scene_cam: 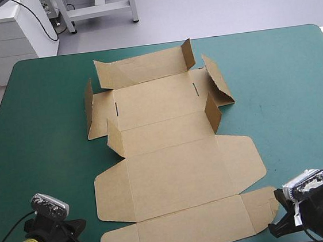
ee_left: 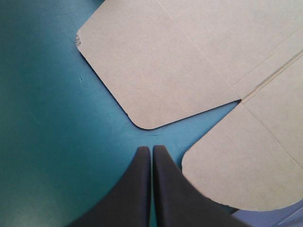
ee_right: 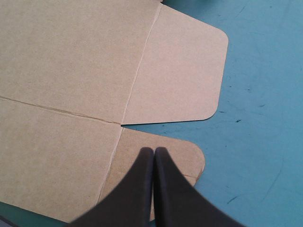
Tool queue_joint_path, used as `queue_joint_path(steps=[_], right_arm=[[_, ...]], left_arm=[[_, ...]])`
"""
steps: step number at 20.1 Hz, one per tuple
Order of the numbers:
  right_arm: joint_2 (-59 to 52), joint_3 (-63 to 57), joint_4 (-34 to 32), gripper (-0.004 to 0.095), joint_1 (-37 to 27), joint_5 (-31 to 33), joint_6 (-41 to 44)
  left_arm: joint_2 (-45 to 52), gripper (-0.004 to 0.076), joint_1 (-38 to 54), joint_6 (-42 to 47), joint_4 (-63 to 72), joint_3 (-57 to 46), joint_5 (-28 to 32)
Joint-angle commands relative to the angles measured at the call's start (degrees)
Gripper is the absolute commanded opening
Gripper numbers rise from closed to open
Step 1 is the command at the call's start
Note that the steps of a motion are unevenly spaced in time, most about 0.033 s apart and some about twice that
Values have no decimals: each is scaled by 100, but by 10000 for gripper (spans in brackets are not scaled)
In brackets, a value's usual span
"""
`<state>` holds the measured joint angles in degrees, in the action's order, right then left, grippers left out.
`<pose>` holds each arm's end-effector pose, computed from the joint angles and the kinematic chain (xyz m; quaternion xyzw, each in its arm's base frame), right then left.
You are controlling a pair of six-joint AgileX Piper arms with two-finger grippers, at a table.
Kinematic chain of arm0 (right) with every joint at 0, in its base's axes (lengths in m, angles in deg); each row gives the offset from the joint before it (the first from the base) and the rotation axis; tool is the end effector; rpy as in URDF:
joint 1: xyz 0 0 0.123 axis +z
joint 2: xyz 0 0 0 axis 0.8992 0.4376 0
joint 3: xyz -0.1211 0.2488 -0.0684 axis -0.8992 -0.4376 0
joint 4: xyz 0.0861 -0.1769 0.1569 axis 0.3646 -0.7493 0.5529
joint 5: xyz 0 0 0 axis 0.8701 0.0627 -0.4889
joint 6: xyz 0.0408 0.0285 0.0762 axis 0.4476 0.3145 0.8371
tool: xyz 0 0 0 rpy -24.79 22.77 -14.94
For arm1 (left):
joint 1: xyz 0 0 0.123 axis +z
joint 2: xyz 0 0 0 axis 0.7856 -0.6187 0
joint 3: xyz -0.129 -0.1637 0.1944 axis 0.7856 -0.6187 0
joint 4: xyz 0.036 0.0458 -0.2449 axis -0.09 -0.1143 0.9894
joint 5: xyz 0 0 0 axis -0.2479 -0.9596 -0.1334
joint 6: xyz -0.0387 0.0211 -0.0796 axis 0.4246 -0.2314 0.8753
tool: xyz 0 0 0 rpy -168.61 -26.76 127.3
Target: Fold the box
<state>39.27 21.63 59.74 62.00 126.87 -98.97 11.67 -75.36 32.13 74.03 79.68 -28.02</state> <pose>0.0423 0.0303 0.2783 -0.1716 0.8843 0.1012 0.4223 0.0498 -0.0328 0.2665 0.2218 0.9100 -0.1186 0.3296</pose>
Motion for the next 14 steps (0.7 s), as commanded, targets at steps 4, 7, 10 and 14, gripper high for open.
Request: queue_joint_path(steps=[4, 7, 10, 14], right_arm=[[68, 146, 149, -16, 16, -320, -19], [68, 146, 149, -16, 16, -320, -29], [68, 146, 149, -16, 16, -320, -29], [68, 146, 212, -16, 16, -325, -29]], left_arm=[[-40, -8, -20, 9, 103, 143, 274], [-40, -8, -20, 9, 103, 130, 206], [-40, -8, -20, 9, 103, 130, 193], [-40, -8, -20, 9, 103, 130, 193]])
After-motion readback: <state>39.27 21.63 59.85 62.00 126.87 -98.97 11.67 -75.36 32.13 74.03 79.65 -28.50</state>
